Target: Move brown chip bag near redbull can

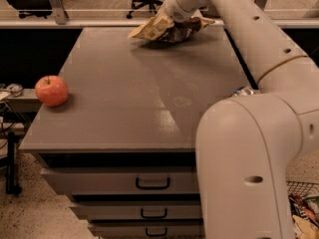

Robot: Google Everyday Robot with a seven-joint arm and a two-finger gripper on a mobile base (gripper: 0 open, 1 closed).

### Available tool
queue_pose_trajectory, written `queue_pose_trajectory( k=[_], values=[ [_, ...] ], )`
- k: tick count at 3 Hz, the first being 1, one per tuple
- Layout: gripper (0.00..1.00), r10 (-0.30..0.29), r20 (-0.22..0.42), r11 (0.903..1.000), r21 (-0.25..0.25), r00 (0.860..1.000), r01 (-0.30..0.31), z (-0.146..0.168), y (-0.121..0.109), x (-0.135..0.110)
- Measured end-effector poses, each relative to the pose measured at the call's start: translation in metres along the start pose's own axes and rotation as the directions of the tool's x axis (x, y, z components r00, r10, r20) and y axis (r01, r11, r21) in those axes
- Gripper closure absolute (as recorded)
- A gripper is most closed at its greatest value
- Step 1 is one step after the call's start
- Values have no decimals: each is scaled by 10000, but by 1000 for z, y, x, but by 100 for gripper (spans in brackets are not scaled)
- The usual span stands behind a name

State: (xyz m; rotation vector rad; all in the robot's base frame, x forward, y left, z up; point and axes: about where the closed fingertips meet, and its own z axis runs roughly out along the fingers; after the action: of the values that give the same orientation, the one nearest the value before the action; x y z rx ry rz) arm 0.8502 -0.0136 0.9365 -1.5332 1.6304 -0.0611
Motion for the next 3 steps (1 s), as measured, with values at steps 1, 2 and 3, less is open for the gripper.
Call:
queue_pose_trajectory(
  k=[1,2,3],
  values=[
    [100,-483,-204,9988,10,9986,483,-34,8,-12],
    [100,-484,-375,9983,-339,9981,471,-70,39,-27],
    [100,-481,-368,9983,-333,9982,469,-69,38,-27]
  ],
)
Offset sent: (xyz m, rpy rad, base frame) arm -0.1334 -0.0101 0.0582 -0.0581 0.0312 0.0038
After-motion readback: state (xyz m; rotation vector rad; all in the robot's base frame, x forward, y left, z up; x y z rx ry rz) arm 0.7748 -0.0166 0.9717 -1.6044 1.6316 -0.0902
